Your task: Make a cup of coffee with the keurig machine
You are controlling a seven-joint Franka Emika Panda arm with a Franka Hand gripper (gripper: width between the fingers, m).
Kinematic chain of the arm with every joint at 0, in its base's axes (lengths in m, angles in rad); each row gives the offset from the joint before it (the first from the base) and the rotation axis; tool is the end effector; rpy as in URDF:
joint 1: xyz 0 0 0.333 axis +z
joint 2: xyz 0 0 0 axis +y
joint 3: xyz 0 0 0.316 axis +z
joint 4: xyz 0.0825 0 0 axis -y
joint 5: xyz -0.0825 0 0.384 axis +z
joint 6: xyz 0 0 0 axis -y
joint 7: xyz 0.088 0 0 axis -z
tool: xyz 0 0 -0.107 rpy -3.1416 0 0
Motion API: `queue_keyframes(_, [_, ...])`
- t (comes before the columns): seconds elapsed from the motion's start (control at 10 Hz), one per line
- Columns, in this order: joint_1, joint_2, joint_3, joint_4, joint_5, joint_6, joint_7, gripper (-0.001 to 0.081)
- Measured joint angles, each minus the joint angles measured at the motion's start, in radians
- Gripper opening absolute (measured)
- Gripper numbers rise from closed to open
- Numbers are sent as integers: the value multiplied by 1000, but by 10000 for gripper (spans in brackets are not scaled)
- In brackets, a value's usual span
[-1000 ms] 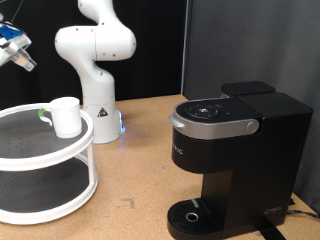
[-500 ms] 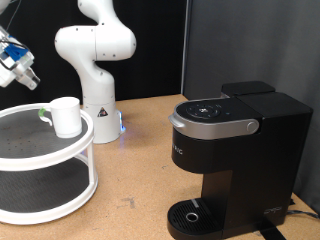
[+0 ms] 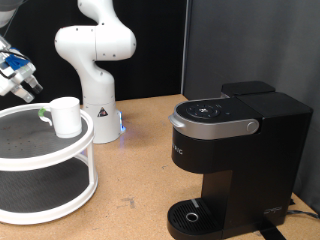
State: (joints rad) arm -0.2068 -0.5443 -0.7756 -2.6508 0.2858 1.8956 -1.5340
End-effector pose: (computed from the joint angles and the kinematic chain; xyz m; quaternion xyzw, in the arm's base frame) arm 0.2259 -0.2681 0.3592 -0.9002 -0.2557 -0.2221 0.2738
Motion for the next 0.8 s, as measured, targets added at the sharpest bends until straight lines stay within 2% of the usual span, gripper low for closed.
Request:
queue_keyframes(0.1, [5,2,-5,-8,5,2,-10,690])
queue_keyframes(0.2, [8,7,-7,-17,11,10,-19,770])
queue_keyframes(0.4, [11,21,-7,-36,12,39,-30,800])
queue_keyframes(0.8, [28,49,-8,-69,49,110,-50,800])
